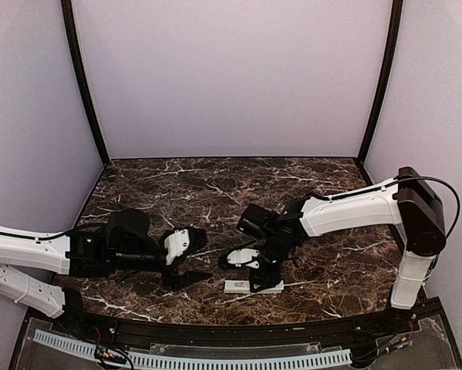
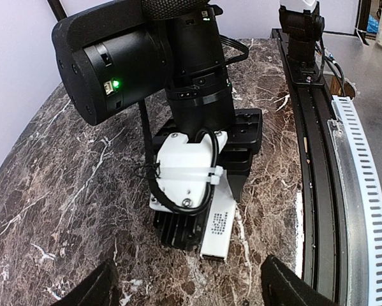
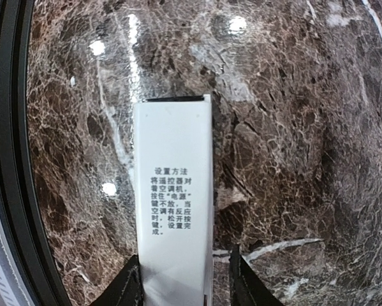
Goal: Load the batteries into the remote control
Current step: Load the battery cover onto the remote control without the battery cover.
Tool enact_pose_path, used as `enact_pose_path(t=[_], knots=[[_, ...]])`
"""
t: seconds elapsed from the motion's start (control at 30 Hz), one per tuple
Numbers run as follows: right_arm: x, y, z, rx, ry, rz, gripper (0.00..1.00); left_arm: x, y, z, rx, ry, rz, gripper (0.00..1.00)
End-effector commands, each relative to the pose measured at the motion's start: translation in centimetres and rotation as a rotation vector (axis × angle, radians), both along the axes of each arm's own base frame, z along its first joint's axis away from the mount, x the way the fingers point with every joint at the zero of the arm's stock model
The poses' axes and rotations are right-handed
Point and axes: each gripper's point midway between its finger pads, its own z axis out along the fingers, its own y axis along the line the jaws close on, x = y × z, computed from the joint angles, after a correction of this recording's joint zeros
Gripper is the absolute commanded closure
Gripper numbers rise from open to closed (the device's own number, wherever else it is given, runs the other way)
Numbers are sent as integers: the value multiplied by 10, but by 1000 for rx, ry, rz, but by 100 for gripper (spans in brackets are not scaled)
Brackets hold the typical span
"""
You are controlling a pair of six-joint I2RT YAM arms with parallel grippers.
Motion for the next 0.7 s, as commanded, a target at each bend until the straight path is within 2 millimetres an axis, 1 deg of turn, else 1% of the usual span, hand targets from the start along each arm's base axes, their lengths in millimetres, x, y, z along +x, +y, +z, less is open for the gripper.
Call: enact_pose_path(t=[0.0,0.1,0.2,0.27,0.5,0.67], knots=[[1,7,5,17,5,-3,54,-3,-2,4,9,-3,-18,23],[3,9,10,31,-1,-4,49,-7,-4,2,20,11,-44,19],[5,12,16,55,-8,-6,48,-12,-5,-2,42,31,-74,16],[7,12,17,61,-17,-6,49,-13,-6,-5,52,41,-80,16],[10,5,1,16,-35,14,49,-12,-8,-6,70,45,-82,16],[10,5,0,18,-39,24,49,-12,-9,-8,76,48,-86,16]])
